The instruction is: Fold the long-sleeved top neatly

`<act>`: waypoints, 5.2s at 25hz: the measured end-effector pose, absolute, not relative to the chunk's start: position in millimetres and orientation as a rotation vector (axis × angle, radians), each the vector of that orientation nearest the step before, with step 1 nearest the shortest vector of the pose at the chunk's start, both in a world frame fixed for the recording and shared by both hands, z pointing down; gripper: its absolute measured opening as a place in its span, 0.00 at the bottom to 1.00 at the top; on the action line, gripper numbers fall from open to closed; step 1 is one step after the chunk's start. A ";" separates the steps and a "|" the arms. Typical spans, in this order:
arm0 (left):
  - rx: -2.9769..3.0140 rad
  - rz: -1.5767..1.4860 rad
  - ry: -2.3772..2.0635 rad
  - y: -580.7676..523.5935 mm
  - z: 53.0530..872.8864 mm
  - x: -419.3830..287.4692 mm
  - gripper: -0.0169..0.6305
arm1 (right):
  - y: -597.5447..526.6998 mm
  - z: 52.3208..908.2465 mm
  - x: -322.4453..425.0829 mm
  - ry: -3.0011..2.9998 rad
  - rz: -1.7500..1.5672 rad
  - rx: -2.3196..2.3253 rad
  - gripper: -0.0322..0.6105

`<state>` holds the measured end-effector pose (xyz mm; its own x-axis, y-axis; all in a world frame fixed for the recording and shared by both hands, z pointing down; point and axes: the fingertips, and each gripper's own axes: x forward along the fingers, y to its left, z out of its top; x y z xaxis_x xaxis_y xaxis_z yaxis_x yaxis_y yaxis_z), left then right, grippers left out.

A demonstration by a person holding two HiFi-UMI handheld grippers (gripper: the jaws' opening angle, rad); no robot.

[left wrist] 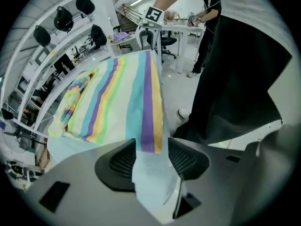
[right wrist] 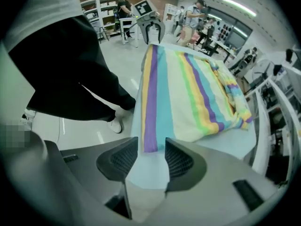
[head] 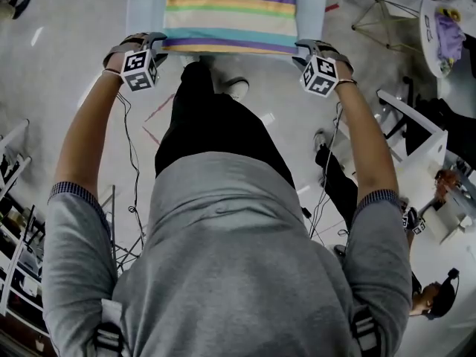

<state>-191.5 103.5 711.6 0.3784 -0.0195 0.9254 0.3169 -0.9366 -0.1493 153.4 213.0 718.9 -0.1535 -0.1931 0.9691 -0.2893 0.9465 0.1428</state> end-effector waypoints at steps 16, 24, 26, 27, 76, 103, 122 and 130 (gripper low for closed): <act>-2.358 -1.584 -0.476 106.9 729.4 -192.0 0.28 | 213.2 748.8 152.3 -1.695 0.069 0.109 0.32; -2.438 -1.618 -0.566 107.0 727.1 -193.0 0.14 | 209.6 746.5 152.4 -1.720 0.126 0.070 0.26; -2.455 -1.617 -0.549 101.3 724.7 -193.1 0.12 | 206.2 746.3 152.5 -1.720 0.117 0.068 0.22; -2.462 -1.618 -0.541 98.9 723.7 -193.5 0.11 | 204.6 746.2 152.7 -1.719 0.112 0.069 0.19; -2.630 -1.628 -0.415 112.3 583.4 -209.1 0.09 | 222.7 587.6 154.7 -1.897 0.300 0.257 0.11; -2.679 -1.506 -0.532 -96.1 596.9 -160.7 0.09 | 26.6 593.2 198.4 -1.844 0.379 0.348 0.11; -2.913 -1.601 -0.209 -220.9 658.0 -114.8 0.09 | -97.5 679.5 246.5 -1.813 0.459 0.462 0.11; -3.019 -1.632 -0.049 -242.6 688.4 -114.5 0.09 | -119.9 706.0 251.0 -1.793 0.500 0.503 0.11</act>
